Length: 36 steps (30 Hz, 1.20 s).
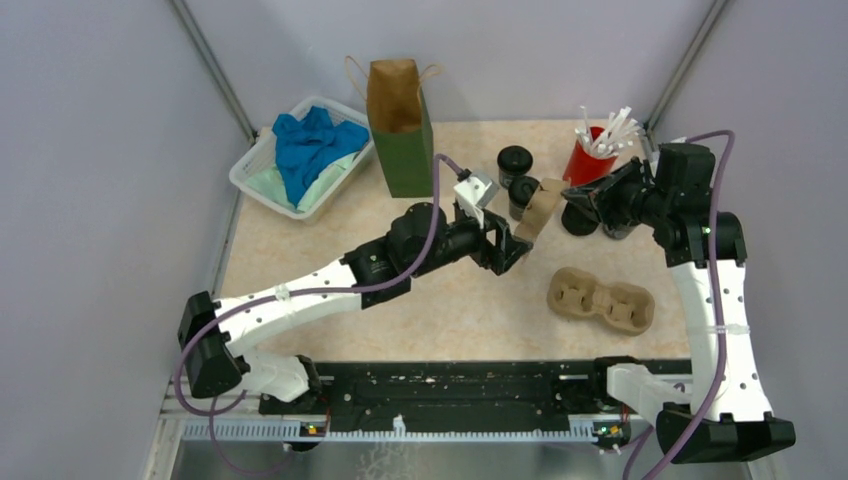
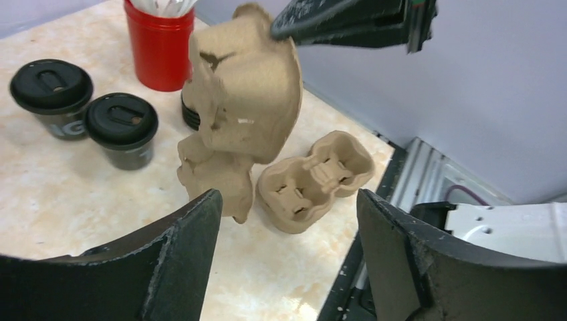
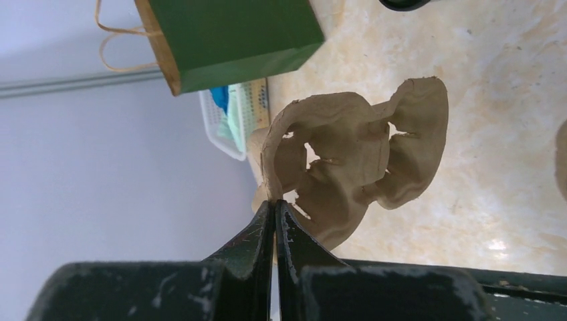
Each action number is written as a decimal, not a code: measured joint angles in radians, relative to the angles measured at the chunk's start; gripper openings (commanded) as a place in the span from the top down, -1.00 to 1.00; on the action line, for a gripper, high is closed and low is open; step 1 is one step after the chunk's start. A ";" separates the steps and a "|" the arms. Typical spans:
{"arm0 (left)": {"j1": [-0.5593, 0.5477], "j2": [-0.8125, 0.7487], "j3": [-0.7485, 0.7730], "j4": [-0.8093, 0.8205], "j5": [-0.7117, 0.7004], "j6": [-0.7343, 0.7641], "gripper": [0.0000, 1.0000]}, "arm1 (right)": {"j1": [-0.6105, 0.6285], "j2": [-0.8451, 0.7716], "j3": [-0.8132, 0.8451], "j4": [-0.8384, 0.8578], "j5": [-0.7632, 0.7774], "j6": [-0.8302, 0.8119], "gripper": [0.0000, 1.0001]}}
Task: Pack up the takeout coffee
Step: Place the cup tray in the takeout bag.
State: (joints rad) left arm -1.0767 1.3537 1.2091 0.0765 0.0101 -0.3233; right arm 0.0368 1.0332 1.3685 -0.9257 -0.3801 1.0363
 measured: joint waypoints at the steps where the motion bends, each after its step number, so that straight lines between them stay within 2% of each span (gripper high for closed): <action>1: -0.008 0.002 -0.012 0.011 -0.023 0.014 -0.58 | 0.002 0.000 0.002 0.010 0.003 0.023 1.00; 5: -0.025 0.033 -0.038 0.061 -0.074 0.063 -0.60 | 0.004 0.008 0.029 0.019 0.021 0.096 1.00; 13: -0.026 0.169 -0.005 0.113 -0.166 0.121 -0.17 | 0.013 0.033 0.100 0.026 0.038 0.153 1.00; 28: -0.026 0.307 0.206 0.085 -0.278 0.196 0.26 | 0.023 0.061 0.121 0.028 0.069 0.161 1.00; 30: -0.027 0.328 0.235 0.072 -0.290 0.200 0.36 | 0.026 0.062 0.126 0.030 0.074 0.161 1.00; 32: -0.028 0.349 0.259 0.063 -0.305 0.204 0.52 | 0.028 0.063 0.127 0.031 0.078 0.161 1.00; 34: -0.030 0.362 0.275 0.049 -0.320 0.212 0.77 | 0.031 0.065 0.127 0.029 0.083 0.158 1.00; 36: -0.032 0.368 0.286 0.033 -0.334 0.222 0.88 | 0.035 0.071 0.132 0.027 0.086 0.153 1.00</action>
State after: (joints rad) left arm -1.1084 1.7218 1.4948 0.1097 -0.3241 -0.1013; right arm 0.0719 1.1038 1.5009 -0.8986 -0.2939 1.1893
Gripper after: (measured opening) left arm 0.144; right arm 0.006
